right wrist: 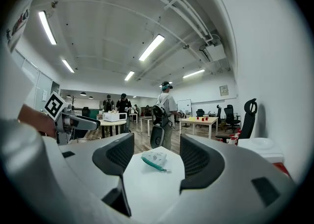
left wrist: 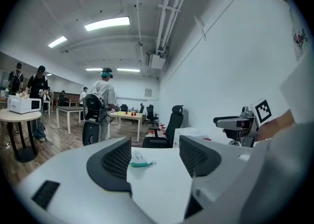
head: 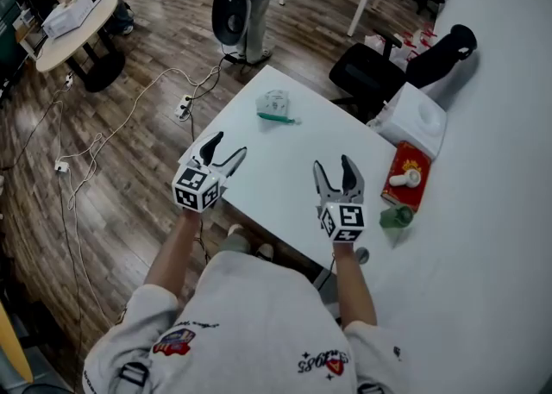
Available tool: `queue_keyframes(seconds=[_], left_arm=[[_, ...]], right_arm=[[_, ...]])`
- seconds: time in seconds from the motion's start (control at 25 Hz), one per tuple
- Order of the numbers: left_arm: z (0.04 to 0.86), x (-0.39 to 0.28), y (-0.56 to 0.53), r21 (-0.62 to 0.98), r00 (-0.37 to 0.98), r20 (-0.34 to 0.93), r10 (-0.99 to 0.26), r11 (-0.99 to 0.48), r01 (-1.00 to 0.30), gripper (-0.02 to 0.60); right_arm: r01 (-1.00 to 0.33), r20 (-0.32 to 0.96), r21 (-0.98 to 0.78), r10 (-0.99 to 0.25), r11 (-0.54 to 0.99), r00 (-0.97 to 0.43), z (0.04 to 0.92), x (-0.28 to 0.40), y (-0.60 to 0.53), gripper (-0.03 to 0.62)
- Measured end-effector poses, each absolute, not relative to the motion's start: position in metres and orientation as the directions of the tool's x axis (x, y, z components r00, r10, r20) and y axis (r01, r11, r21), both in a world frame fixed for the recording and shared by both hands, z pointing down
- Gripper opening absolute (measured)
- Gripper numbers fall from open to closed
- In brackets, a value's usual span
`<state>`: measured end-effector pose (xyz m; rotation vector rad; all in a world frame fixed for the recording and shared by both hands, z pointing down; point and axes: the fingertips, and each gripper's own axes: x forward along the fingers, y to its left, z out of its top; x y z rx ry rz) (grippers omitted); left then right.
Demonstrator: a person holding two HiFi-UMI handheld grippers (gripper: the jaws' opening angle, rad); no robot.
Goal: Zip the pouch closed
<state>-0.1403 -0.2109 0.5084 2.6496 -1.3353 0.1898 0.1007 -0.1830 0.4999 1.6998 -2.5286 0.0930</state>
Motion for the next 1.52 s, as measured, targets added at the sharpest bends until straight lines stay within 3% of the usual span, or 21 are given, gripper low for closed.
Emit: queue_keyframes(seconds=[0.72,0.84,1.52], left_arm=[[0.53,-0.1,-0.29,0.139,0.684,0.166,-0.711,-0.669,-0.73,0.295],[0.535,-0.095,-0.296,0.135,0.708,0.176,-0.684,-0.696,-0.705,0.229],[0.61,-0.007,-0.356,0.128,0.814,0.362,-0.455,-0.84,-0.527,0.237]], right_arm=[[-0.946,0.169,0.011,-0.933,0.323,-0.317,0.524,0.112,-0.232,0.276],[-0.947,0.185,0.005,-0.931,0.321,-0.315,0.53,0.108,-0.238,0.278],[-0.973,0.278,-0.046,-0.933,0.227,-0.23,0.576,0.138,-0.257,0.282]])
